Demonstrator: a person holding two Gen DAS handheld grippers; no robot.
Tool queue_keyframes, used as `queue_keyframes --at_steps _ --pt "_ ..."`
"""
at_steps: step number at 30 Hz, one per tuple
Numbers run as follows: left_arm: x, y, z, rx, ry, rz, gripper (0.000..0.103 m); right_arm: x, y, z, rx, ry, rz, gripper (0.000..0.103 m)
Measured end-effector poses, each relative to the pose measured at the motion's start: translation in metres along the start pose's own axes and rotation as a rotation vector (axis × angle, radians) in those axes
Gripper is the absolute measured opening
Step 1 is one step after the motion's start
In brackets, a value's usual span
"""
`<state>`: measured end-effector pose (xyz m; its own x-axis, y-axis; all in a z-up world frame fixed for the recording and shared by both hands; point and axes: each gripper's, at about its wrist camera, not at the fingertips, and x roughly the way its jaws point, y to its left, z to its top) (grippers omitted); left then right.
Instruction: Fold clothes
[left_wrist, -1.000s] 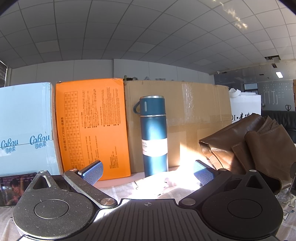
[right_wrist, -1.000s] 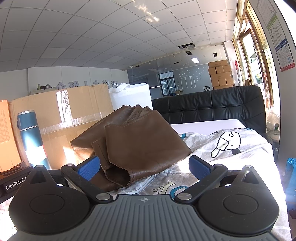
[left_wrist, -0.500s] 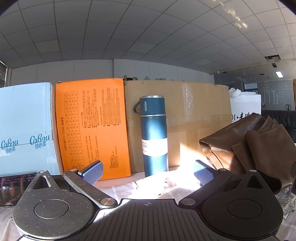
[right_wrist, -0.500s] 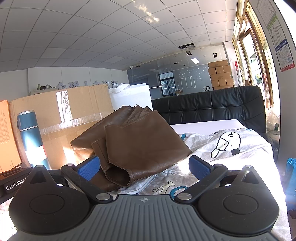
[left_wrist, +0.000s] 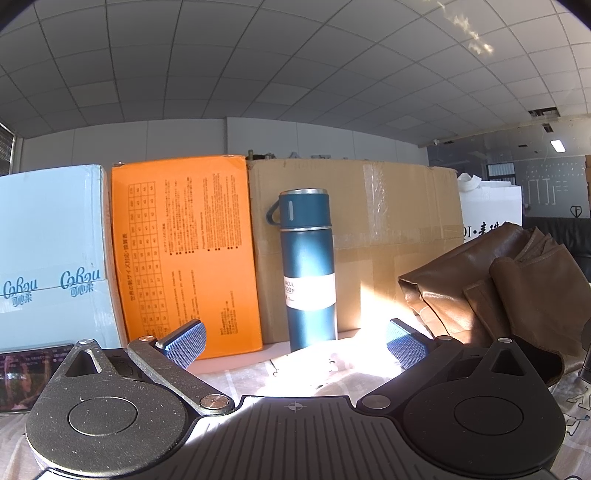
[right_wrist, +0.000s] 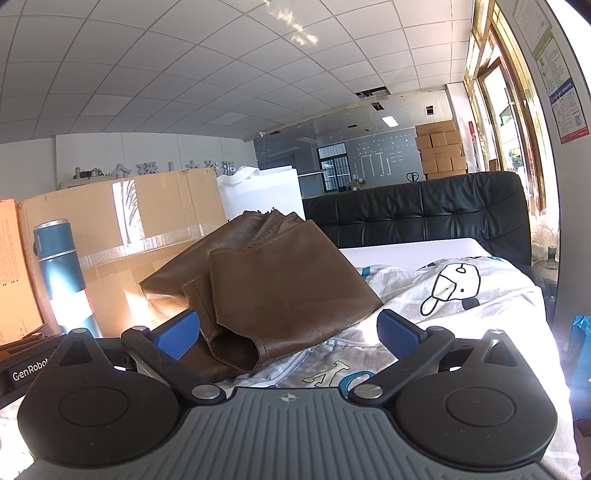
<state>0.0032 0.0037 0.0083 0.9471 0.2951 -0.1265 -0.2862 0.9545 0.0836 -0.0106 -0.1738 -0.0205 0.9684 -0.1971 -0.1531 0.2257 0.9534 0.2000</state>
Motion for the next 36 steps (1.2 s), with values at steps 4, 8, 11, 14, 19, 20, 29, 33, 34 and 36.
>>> queue_keyframes --at_steps 4,8,11,14,19,20,29,33,34,36 --pt "-0.0002 -0.0001 -0.0005 0.003 0.002 -0.001 0.103 0.0005 -0.0004 0.0002 -0.004 0.000 -0.001 0.103" --pt "-0.0009 -0.0005 -0.0006 0.002 0.002 -0.013 0.103 0.0019 -0.0007 0.0001 -0.011 0.009 -0.002 0.103" --pt "-0.0017 -0.0011 -0.0008 0.004 0.003 -0.017 0.103 0.0026 -0.0006 0.0001 -0.015 0.012 -0.007 0.103" --pt "-0.0017 -0.0008 -0.0009 0.000 0.003 -0.017 0.103 0.0030 -0.0007 -0.0002 -0.020 0.016 -0.009 0.103" --pt "-0.0011 0.0002 -0.0008 -0.013 0.008 -0.032 0.103 0.0031 0.0001 -0.0006 -0.023 0.020 -0.011 0.103" --pt "-0.0013 0.0002 -0.0008 -0.014 0.009 -0.040 0.103 0.0031 0.0004 -0.0005 -0.024 0.021 -0.011 0.103" --pt "-0.0027 -0.0005 -0.0012 -0.011 0.003 -0.024 0.103 0.0065 0.0011 -0.0004 -0.034 0.032 -0.017 0.103" --pt "-0.0032 0.0000 -0.0008 -0.011 0.003 -0.021 0.103 0.0081 0.0001 -0.0004 -0.036 0.036 -0.025 0.103" --pt "-0.0031 -0.0001 -0.0009 -0.010 0.004 -0.022 0.103 0.0085 0.0001 -0.0005 -0.037 0.036 -0.027 0.103" --pt "-0.0030 -0.0006 -0.0014 -0.008 0.005 -0.022 0.103 0.0082 0.0003 -0.0007 -0.038 0.037 -0.028 0.103"
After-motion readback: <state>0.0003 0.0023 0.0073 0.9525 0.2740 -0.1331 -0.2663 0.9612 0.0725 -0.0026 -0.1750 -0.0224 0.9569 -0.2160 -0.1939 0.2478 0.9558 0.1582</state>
